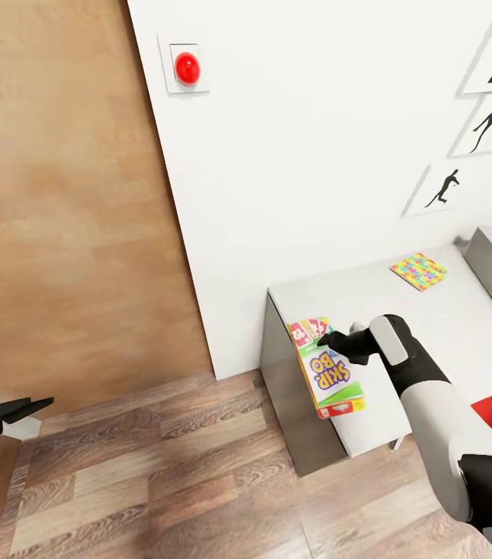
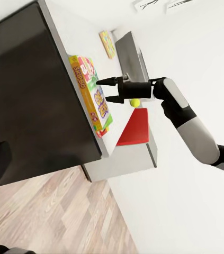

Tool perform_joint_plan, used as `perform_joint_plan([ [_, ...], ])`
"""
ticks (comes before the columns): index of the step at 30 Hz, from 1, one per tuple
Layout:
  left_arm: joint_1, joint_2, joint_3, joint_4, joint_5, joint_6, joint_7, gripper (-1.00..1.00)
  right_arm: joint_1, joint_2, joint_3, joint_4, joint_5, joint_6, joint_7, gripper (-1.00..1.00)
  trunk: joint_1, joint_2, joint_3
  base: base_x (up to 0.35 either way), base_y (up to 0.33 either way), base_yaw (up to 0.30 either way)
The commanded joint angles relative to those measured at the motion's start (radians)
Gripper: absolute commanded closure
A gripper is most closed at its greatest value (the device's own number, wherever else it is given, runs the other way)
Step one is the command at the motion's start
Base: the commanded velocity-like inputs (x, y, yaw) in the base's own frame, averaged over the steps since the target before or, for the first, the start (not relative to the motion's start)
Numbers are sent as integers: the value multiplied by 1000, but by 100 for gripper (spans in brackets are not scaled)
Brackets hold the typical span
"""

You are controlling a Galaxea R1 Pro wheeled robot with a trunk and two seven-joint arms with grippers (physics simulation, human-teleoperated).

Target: Put all the toys in the child's room - the three board games (two on the bed and one on the table), the two jigsaw puzzles on the table, and the tennis ball on the table - inside the toy box on the table in the child's room.

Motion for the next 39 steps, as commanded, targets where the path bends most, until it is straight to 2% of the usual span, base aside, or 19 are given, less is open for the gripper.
perform_joint_plan([
  [1, 0, 0, 0, 0, 0, 11, -4, -100, -1, 0, -1, -1, -10, 3, -10, -100, 1, -2, -2, 0, 0, 0],
  [39, 0, 0, 0, 0, -1, 11, -4, -100, -1, 0, -1, -1, -10, 3, -10, -100, 1, -2, -2, -14, 15, 0],
])
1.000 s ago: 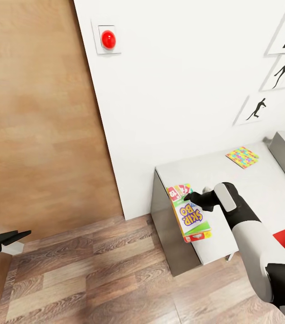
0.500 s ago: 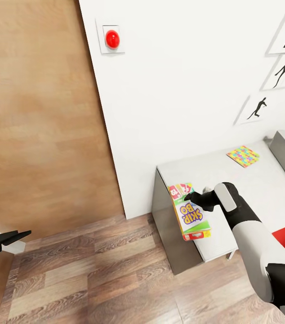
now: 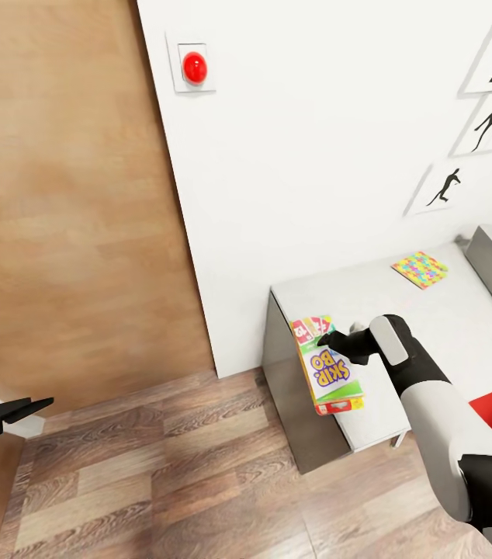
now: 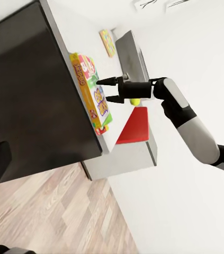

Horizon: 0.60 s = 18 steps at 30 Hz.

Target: Put all the toys in the child's room - the three board games (two on the bed and one on the table), the two jigsaw puzzles on the table, and the tennis ball on the table - inside the toy box on the table in the child's room.

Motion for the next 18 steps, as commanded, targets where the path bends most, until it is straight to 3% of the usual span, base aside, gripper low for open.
perform_joint_plan([
  [1, -1, 0, 0, 0, 0, 11, -4, -100, -1, 1, -1, -1, -11, 3, -10, -100, 1, -2, -2, -41, 102, 0],
  [18, -1, 0, 0, 0, 0, 10, -4, -100, -1, -2, -1, -1, -11, 3, -10, -100, 1, -2, -2, -14, 41, 0],
])
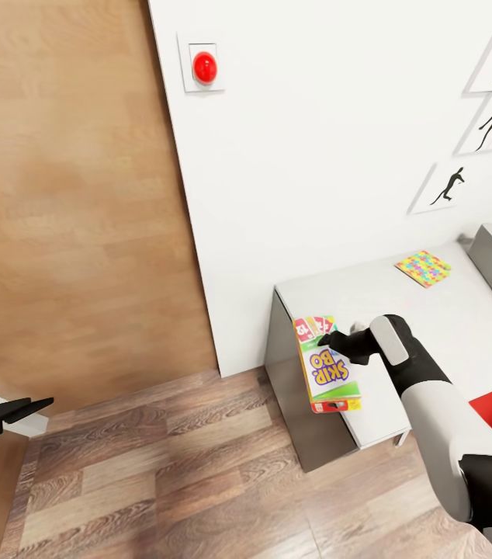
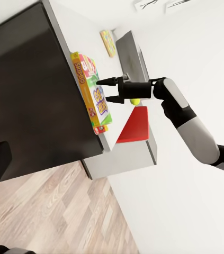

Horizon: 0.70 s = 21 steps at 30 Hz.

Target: Put all the toys in the child's room - the three board games (two on the bed and one on the table), the two jigsaw puzzles on the table, and the tennis ball on the table - inside the toy box on the table in the child's room.

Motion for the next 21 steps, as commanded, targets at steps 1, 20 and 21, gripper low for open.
perform_joint_plan([
  [1, 0, 0, 0, 0, 0, 11, -4, -100, -1, 0, -1, -1, -11, 3, -10, -100, 1, -2, -2, 0, 0, 0],
  [20, 0, 0, -1, 0, 0, 11, -4, -100, -1, -9, -2, -1, -11, 2, -9, -100, 1, -2, 4, 0, 0, -21],
  [21, 0, 0, -1, 0, 0, 11, -4, -100, -1, -10, -2, -1, -11, 2, -9, -100, 1, -2, 5, 0, 0, -91],
])
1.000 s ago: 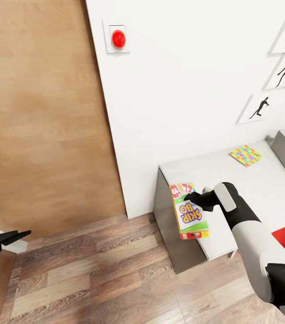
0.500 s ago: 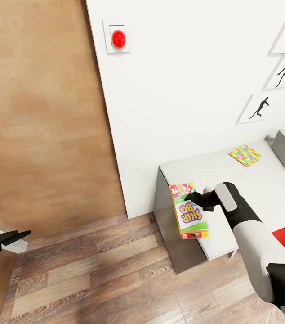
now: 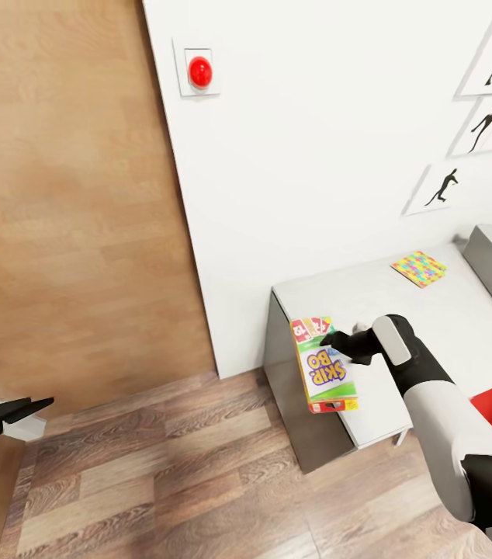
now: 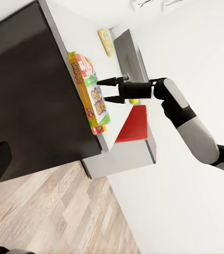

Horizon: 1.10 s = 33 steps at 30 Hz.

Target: Put all the toys in the child's room - the three board games (two on the bed and one on the table), the two jigsaw puzzles on the table, and the tennis ball on the table - inside the toy box on the table in the child's room.

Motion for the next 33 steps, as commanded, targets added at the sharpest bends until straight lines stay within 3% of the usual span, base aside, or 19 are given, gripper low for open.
perform_joint_plan([
  [1, 0, 0, 0, 0, 0, 11, -4, -100, -1, 0, -1, -1, -10, 3, -10, -100, 1, -2, 0, 0, 0, -96],
  [23, 0, -1, 0, 0, -1, 10, -4, -100, 0, -5, -7, -9, -11, 3, -6, -100, 1, -2, 31, 0, 0, -109],
  [33, 0, 0, 0, 0, -2, 10, -4, -100, 18, -15, -14, -126, -20, 16, -2, -100, 1, -2, 46, 0, 0, -112],
])
